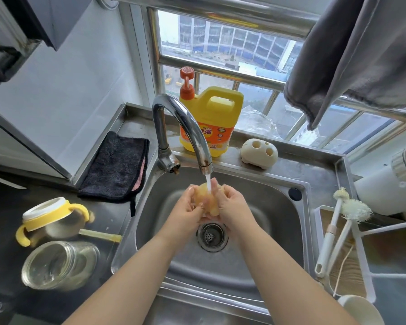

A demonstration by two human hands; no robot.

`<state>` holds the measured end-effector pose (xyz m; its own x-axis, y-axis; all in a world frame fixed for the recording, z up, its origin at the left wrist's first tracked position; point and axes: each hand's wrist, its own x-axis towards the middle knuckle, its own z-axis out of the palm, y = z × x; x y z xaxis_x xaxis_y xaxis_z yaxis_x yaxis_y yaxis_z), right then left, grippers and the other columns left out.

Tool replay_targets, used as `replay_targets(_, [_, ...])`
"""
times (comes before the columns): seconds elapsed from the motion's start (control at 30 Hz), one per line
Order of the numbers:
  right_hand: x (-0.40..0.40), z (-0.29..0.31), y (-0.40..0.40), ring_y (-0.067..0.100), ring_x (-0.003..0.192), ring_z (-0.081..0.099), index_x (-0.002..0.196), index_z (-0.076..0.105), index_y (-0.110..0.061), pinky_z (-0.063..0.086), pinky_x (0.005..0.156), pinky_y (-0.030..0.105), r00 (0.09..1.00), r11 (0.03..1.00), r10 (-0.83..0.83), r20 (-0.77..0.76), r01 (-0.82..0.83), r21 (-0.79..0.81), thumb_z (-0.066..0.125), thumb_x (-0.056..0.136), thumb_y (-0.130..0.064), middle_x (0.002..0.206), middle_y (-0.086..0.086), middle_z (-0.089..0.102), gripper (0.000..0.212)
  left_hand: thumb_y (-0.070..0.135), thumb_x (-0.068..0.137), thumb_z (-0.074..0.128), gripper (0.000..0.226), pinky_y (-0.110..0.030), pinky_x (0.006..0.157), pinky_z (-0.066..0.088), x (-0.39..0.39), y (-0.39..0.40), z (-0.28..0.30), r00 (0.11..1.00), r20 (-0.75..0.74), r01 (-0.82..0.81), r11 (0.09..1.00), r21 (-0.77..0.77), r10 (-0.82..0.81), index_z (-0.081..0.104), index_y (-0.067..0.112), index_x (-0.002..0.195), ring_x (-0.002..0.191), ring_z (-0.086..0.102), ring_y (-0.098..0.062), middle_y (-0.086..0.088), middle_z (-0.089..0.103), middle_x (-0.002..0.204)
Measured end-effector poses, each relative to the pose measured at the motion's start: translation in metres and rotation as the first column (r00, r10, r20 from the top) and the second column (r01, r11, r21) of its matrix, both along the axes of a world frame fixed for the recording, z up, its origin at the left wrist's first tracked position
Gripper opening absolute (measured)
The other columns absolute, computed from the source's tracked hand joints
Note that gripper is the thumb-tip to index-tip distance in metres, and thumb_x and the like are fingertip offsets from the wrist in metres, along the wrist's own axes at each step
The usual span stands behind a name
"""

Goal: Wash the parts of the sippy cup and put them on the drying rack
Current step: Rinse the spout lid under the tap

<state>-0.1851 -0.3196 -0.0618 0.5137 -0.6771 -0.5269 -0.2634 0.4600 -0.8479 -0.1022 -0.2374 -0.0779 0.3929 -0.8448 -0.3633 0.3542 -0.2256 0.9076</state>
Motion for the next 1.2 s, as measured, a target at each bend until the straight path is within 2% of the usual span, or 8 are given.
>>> replay_targets(0.33, [-0.020,0.007,-0.002,0.028,0.082,0.064,0.115,0.057,0.003,0.057,0.078,0.038,0.969,0.960,0.191,0.155,-0.217,0.176,0.036,0.102,-0.024,0.105,0.023,0.065,0.037,0.025,0.104,0.035,0.025,-0.038,0.073,0.057,0.017,0.005,0.011,0.953,-0.296,0.113,0.979,0.170,-0.059,0.055,0.012,0.110,0.083,0.066,-0.029,-0.022,0.058,0.118])
replay_targets(0.53, [-0.021,0.016,-0.001,0.025,0.090,0.067,0.114,0.054,0.004,0.057,0.081,0.032,0.931,0.930,0.363,0.050,-0.365,0.044,0.040,0.101,-0.014,0.106,0.021,0.062,0.026,0.026,0.105,0.031,0.033,-0.052,0.082,0.055,0.021,-0.001,0.011,0.936,-0.352,0.102,0.971,0.216,-0.020,0.049,0.002,0.119,0.077,0.065,-0.032,-0.024,0.057,0.108])
replay_targets(0.63, [-0.020,0.018,-0.003,0.033,0.099,0.065,0.113,0.057,0.002,0.054,0.090,0.043,0.910,0.909,0.415,-0.014,-0.415,-0.013,0.044,0.100,-0.012,0.110,0.023,0.064,0.023,0.034,0.104,0.029,0.037,-0.042,0.069,0.058,0.020,-0.004,0.014,0.933,-0.356,0.135,0.965,0.226,-0.047,0.045,0.003,0.117,0.070,0.066,-0.032,-0.023,0.060,0.097])
replay_targets(0.8, [-0.011,0.022,0.009,0.029,0.073,0.063,0.092,0.065,-0.004,0.053,0.086,0.045,0.934,0.933,0.356,0.018,-0.354,-0.072,0.053,0.095,-0.008,0.083,0.015,0.069,0.013,0.047,0.102,0.026,0.043,-0.024,0.044,0.040,0.019,-0.005,0.016,0.973,-0.223,0.116,0.965,0.237,-0.063,0.045,0.010,0.116,0.056,0.053,-0.017,-0.015,0.056,0.086])
replay_targets(0.93, [-0.004,0.022,0.008,0.032,0.075,0.067,0.087,0.068,0.000,0.056,0.083,0.047,0.994,0.993,0.110,0.010,-0.111,0.042,0.063,0.090,-0.025,0.084,0.018,0.069,0.025,0.053,0.095,0.038,0.038,-0.025,0.054,0.040,0.016,-0.007,0.015,0.994,-0.037,0.109,0.980,0.168,-0.104,0.044,0.018,0.108,0.066,0.053,-0.014,-0.009,0.056,0.094])
replay_targets(1.03, [0.002,0.020,0.008,0.023,0.066,0.065,0.080,0.068,0.001,0.057,0.071,0.039,0.996,0.988,-0.065,0.059,0.055,0.145,0.058,0.094,-0.016,0.078,0.016,0.068,0.023,0.043,0.098,0.041,0.032,-0.024,0.070,0.048,0.011,-0.010,0.010,0.994,0.066,0.074,0.988,0.138,-0.083,0.039,0.024,0.123,0.094,0.058,-0.014,-0.006,0.056,0.114])
replay_targets(1.13, [0.007,0.014,0.008,0.022,0.069,0.067,0.084,0.066,0.003,0.056,0.065,0.033,0.975,0.965,-0.178,0.134,0.147,0.216,0.047,0.099,-0.012,0.080,0.016,0.070,0.029,0.049,0.089,0.051,0.062,-0.032,0.095,0.048,0.008,-0.011,0.007,0.987,0.156,0.027,0.992,0.121,-0.046,0.028,0.030,0.143,0.120,0.052,-0.016,-0.003,0.048,0.137])
replay_targets(1.2, [0.005,0.014,0.005,0.022,0.073,0.069,0.087,0.066,0.005,0.058,0.068,0.031,0.954,0.956,-0.185,0.236,0.119,0.269,0.042,0.100,-0.008,0.086,0.019,0.070,0.030,0.044,0.090,0.054,0.061,-0.033,0.101,0.043,0.008,-0.011,0.004,0.990,0.142,0.006,0.996,0.084,-0.018,0.033,0.027,0.144,0.116,0.055,-0.011,-0.003,0.051,0.138])
